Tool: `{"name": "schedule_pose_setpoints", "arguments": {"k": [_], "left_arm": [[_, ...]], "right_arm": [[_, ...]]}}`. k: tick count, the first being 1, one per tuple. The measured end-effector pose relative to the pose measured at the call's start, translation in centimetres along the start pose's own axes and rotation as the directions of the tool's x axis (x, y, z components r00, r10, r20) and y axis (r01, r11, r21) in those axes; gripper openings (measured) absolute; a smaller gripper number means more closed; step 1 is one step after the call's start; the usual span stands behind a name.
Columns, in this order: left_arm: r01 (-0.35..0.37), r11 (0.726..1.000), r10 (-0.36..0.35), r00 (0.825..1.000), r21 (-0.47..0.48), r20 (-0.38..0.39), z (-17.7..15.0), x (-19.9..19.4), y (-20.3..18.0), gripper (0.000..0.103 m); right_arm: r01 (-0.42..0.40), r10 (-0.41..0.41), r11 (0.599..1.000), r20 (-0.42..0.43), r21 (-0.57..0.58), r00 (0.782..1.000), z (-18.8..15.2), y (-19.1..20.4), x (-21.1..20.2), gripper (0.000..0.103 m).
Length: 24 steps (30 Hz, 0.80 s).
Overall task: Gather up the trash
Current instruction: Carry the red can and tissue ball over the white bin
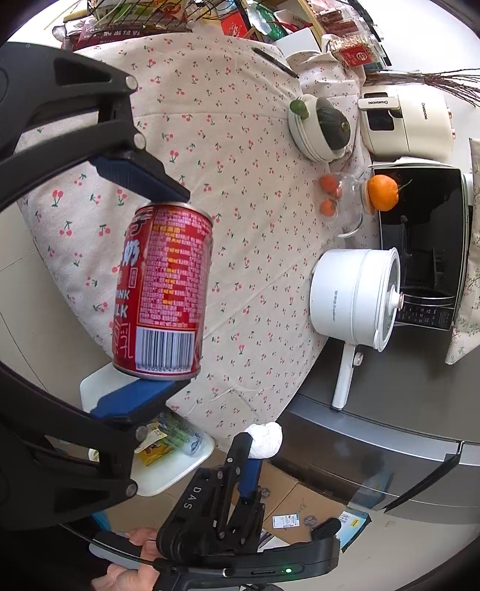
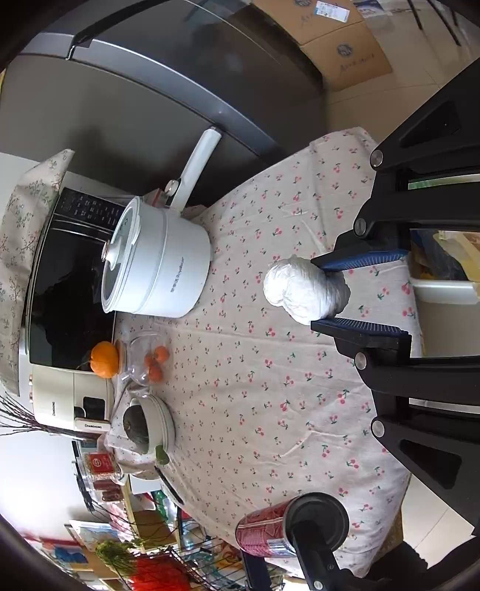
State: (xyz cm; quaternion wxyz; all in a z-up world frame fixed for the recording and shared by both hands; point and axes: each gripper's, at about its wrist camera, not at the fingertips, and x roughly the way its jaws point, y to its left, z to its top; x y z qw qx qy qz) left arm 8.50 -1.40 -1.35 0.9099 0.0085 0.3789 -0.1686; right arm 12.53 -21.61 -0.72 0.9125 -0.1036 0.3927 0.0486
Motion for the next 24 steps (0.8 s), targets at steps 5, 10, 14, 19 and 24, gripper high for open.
{"name": "schedule_pose_setpoints", "arguments": {"k": [5, 10, 14, 19, 24], "left_arm": [[0.025, 0.999, -0.025, 1.000, 0.045, -0.011, -1.0, 0.3, -3.3, 0.089], [0.061, 0.993, -0.059, 0.998, 0.096, -0.026, -1.7, 1.3, -7.0, 0.089], [0.094, 0.986, -0.088, 0.995, 0.139, -0.045, -2.0, 2.6, -10.1, 0.089], [0.140, 0.972, -0.127, 0.989, 0.187, -0.077, -2.5, 4.7, -14.0, 0.089], [0.228, 0.947, -0.202, 0.971, 0.226, -0.131, -3.0, 7.4, -17.6, 0.089]], "right_arm": [[0.021, -0.021, 0.999, 0.006, 0.049, 1.000, -2.7, -2.8, -1.8, 0.027], [0.018, -0.016, 0.990, -0.016, 0.138, 1.000, -4.9, -6.1, -2.8, 0.027], [0.026, -0.022, 0.980, -0.024, 0.198, 0.999, -6.6, -8.8, -3.6, 0.027], [0.020, 0.000, 0.958, -0.069, 0.285, 0.998, -8.8, -12.0, -3.6, 0.027], [0.041, 0.022, 0.922, -0.157, 0.386, 0.987, -11.4, -15.5, -2.7, 0.027]]}}
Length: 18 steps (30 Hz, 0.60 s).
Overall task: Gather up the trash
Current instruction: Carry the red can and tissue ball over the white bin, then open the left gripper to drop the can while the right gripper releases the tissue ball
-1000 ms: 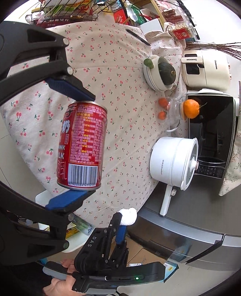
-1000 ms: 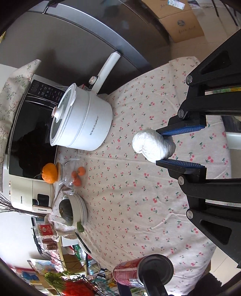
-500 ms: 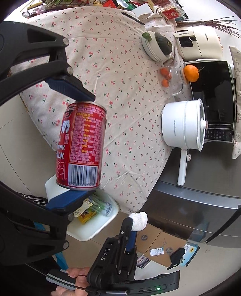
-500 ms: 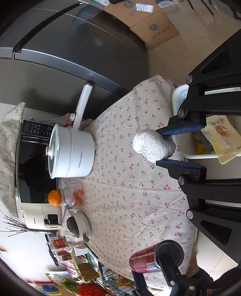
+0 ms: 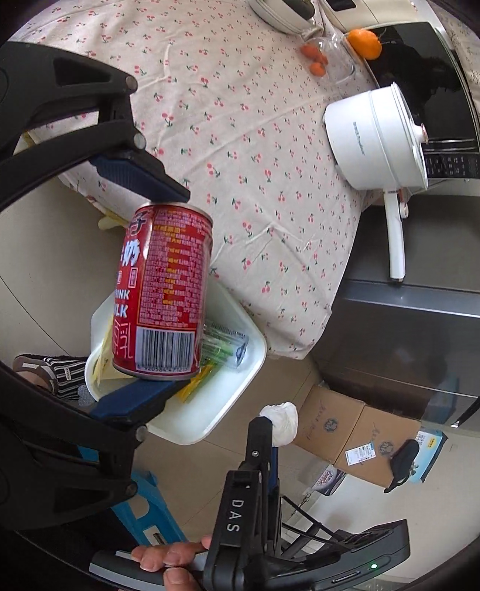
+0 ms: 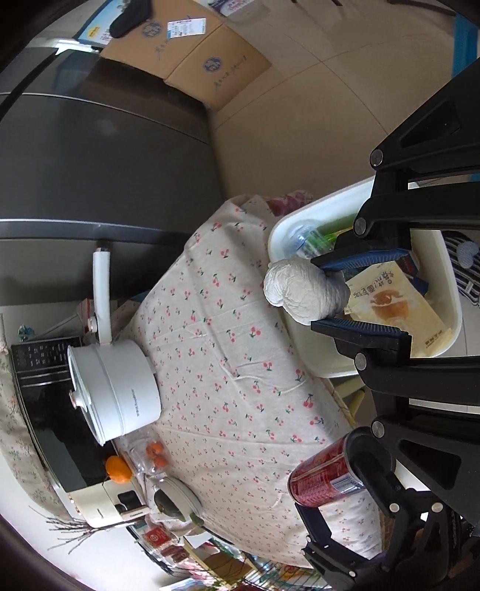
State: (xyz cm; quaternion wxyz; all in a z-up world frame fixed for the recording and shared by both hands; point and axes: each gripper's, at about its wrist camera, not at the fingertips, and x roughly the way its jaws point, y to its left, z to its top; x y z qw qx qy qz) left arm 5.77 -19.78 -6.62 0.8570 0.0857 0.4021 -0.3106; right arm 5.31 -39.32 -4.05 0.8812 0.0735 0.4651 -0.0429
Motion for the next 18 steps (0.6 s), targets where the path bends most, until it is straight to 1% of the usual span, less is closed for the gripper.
{"name": "schedule_pose_setpoints", "arguments": {"k": [4, 9, 11, 14, 16, 18], "left_arm": [[0.051, 0.998, -0.050, 0.998, 0.024, -0.041, 0.5, 2.9, -1.8, 0.089], [0.083, 0.994, -0.077, 0.994, 0.074, -0.075, 1.1, 5.4, -3.6, 0.089], [0.104, 0.990, -0.094, 0.990, 0.095, -0.105, 1.3, 6.1, -4.1, 0.089], [0.093, 0.988, -0.080, 0.991, 0.121, -0.112, 1.3, 6.0, -4.3, 0.091], [0.087, 0.989, -0.074, 0.992, 0.118, -0.105, 1.2, 5.5, -4.0, 0.097], [0.081, 0.991, -0.069, 0.992, 0.110, -0.106, 1.0, 5.0, -3.3, 0.099]], "right_arm": [[-0.002, 0.007, 0.997, -0.054, 0.075, 0.999, -0.7, -2.7, 0.8, 0.027], [0.013, -0.005, 0.994, -0.072, 0.108, 0.997, -0.8, -4.3, 0.9, 0.027], [0.012, -0.003, 0.993, -0.076, 0.118, 0.997, -0.8, -4.6, 1.0, 0.027], [0.015, -0.005, 0.992, -0.078, 0.122, 0.997, -0.6, -4.6, 1.2, 0.027], [0.019, -0.009, 0.992, -0.081, 0.123, 0.997, -0.5, -4.5, 1.3, 0.027], [0.017, -0.006, 0.992, -0.086, 0.125, 0.996, -0.4, -4.5, 1.4, 0.027]]}}
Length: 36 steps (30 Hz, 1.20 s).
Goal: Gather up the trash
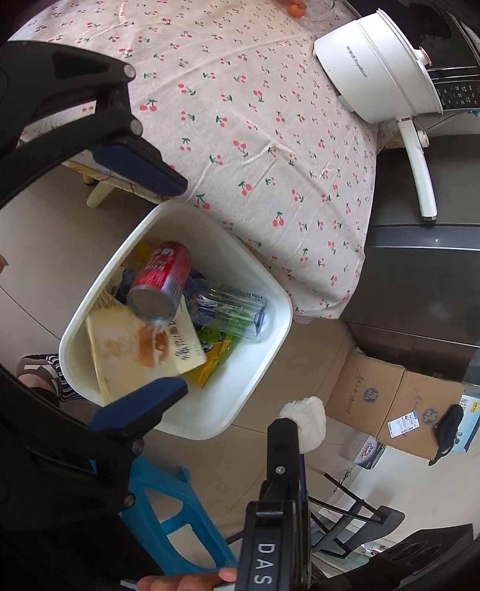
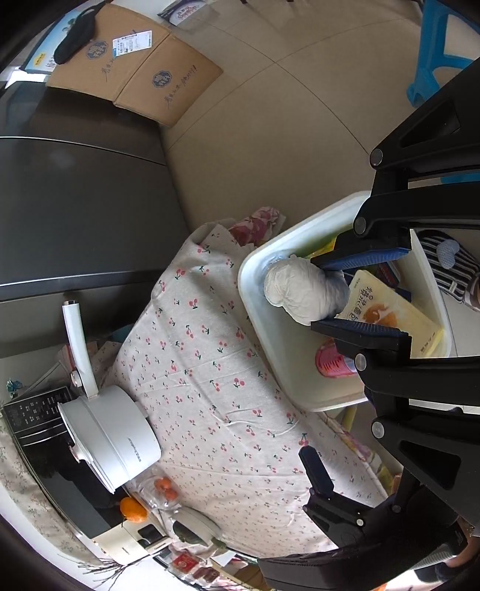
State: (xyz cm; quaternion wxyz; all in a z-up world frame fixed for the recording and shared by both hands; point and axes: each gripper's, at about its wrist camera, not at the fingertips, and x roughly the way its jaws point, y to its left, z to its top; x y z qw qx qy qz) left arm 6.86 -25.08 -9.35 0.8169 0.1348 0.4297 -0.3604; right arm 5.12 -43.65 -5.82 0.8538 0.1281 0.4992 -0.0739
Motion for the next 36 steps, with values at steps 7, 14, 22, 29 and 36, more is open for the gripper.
{"name": "schedule_pose_setpoints", "arguments": {"k": [7, 14, 22, 29, 36], "left_arm": [[-0.058, 0.997, 0.058, 0.998, -0.059, 0.000, -1.5, -2.4, 2.9, 0.102], [-0.124, 0.984, 0.125, 0.992, -0.129, 0.003, -3.1, -5.0, 5.5, 0.102], [-0.253, 0.916, 0.259, 0.966, -0.311, -0.025, -4.5, -8.3, 8.6, 0.102], [-0.312, 0.855, 0.341, 0.940, -0.414, -0.004, -5.1, -12.1, 9.0, 0.102], [-0.345, 0.843, 0.403, 0.913, -0.414, 0.059, -5.5, -15.4, 7.1, 0.102]], "right_arm": [[-0.001, 0.001, 1.000, -0.018, -0.009, 1.000, 0.0, 0.4, 0.4, 0.028], [0.001, -0.002, 1.000, -0.041, -0.020, 0.999, -0.3, 1.1, 0.9, 0.031], [-0.008, 0.008, 1.000, -0.049, -0.002, 0.999, -0.4, 2.1, 0.9, 0.080], [0.032, -0.029, 0.998, 0.067, -0.050, 0.997, -1.2, 4.2, -2.9, 0.086], [0.071, -0.050, 0.994, 0.245, -0.078, 0.968, -3.6, 5.8, -8.3, 0.088]]}}
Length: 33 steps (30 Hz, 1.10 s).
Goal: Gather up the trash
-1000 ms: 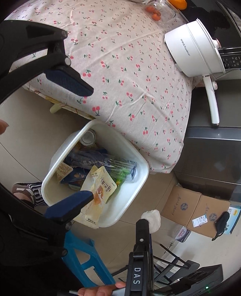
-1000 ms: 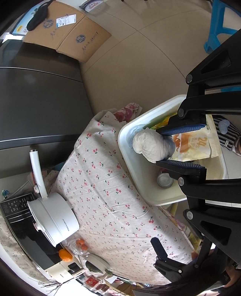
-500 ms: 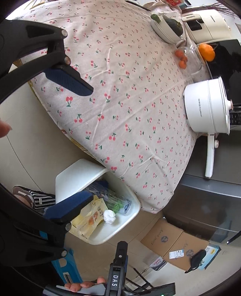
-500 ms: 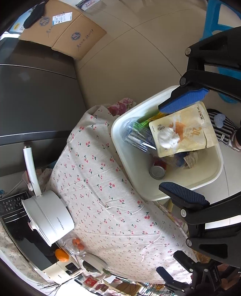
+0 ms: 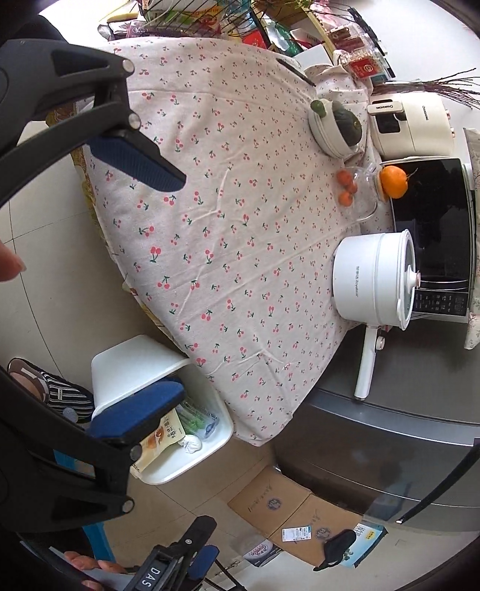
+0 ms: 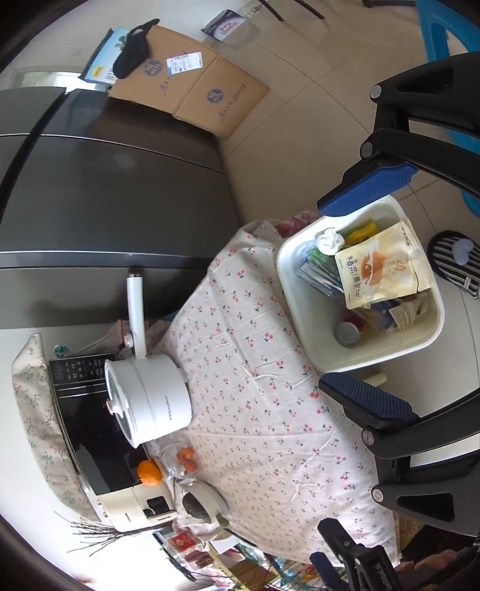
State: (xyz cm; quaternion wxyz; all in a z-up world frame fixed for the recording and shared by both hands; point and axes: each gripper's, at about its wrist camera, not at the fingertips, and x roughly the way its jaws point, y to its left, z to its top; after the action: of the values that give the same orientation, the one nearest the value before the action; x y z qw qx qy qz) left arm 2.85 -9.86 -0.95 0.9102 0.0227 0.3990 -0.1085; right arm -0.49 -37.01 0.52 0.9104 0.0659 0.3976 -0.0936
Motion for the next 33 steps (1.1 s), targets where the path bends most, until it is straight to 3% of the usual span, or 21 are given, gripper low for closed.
{"name": "schedule_pose_setpoints", "arguments": {"k": [5, 11, 18, 33], "left_arm": [[-0.048, 0.999, 0.047, 0.997, 0.021, 0.059, 0.1, -1.8, -0.8, 0.102], [-0.061, 0.998, 0.061, 0.995, 0.003, 0.077, -0.2, -2.9, -1.0, 0.102], [-0.101, 0.995, 0.100, 0.989, 0.000, 0.104, -0.4, -3.8, -1.2, 0.102], [-0.093, 0.996, 0.092, 0.988, 0.006, 0.121, -0.6, -4.7, -2.1, 0.102]], "right_arm": [[0.011, -0.008, 0.999, 0.086, -0.039, 0.996, -0.8, 1.3, -2.8, 0.089], [-0.012, 0.020, 0.998, 0.135, -0.062, 0.991, -1.0, 2.6, -4.3, 0.091], [0.005, 0.003, 0.999, 0.159, -0.048, 0.987, -1.1, 2.4, -4.9, 0.093], [0.011, -0.003, 0.999, 0.159, -0.046, 0.987, -1.1, 2.3, -4.8, 0.097]]}}
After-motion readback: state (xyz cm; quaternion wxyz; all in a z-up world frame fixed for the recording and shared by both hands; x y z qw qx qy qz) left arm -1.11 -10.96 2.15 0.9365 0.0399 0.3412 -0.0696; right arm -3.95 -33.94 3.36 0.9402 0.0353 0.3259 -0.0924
